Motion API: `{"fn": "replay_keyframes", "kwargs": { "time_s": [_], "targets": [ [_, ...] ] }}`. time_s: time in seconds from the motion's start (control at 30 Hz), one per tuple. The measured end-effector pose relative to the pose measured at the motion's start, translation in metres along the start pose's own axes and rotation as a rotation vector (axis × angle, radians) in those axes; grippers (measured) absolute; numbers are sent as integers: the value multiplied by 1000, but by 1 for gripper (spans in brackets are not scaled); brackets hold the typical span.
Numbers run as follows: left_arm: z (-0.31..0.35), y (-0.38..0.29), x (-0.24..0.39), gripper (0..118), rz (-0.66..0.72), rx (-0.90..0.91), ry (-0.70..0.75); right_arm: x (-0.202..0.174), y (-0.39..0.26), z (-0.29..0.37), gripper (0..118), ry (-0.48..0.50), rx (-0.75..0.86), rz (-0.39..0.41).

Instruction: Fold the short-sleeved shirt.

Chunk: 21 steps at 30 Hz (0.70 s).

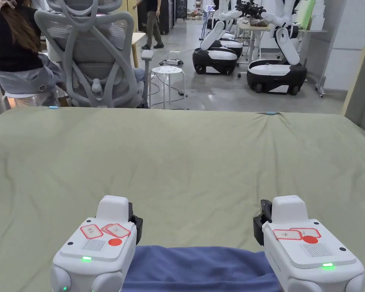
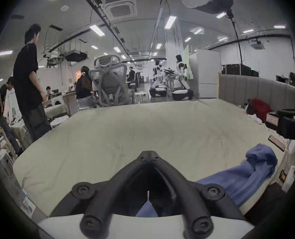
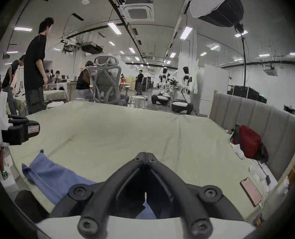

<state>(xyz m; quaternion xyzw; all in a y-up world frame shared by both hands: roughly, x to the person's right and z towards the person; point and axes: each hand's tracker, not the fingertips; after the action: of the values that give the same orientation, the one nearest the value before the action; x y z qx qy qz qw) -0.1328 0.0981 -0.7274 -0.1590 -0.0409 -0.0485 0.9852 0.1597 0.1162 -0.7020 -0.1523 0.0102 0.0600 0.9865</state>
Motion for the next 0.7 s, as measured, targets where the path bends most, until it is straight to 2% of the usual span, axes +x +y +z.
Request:
{"fn": "replay_keyframes", "kwargs": {
  "time_s": [0.07, 0.1, 0.17, 0.23, 0.27, 0.3, 0.37, 0.5, 0.53, 0.57, 0.7],
  "targets": [
    [2, -14, -18, 0, 11, -15, 25, -7, 0, 0, 0, 1, -1, 1],
    [3, -21, -30, 9, 33, -30, 38, -11, 0, -1, 0, 2, -3, -2],
    [8, -37, -61, 64, 145, -97, 12, -19, -1, -3, 0, 7, -8, -5],
    [7, -61, -94, 114, 246, -198, -16, -29, -4, -2, 0, 16, -12, -3],
    [8, -71, -106, 117, 283, -219, -13, -34, -5, -2, 0, 19, -17, 1],
    [10, -82, -119, 114, 354, -235, -14, -38, -6, -2, 0, 22, -21, 7],
    [10, -104, -149, 113, 598, -290, -92, -45, -9, -1, 0, 23, -26, 13],
    [-14, -148, -175, 116, 1082, -442, -412, -53, -14, 0, 0, 32, -41, -2],
    [-15, -154, -172, 118, 1123, -396, -433, -54, -15, 0, 0, 33, -45, -3],
    [-20, -149, -174, 118, 1081, -312, -418, -56, -16, 1, 0, 32, -46, -3],
    [-50, -149, -155, 115, 1226, -349, -599, -59, -17, 2, 0, 33, -49, -3]
  ]
}}
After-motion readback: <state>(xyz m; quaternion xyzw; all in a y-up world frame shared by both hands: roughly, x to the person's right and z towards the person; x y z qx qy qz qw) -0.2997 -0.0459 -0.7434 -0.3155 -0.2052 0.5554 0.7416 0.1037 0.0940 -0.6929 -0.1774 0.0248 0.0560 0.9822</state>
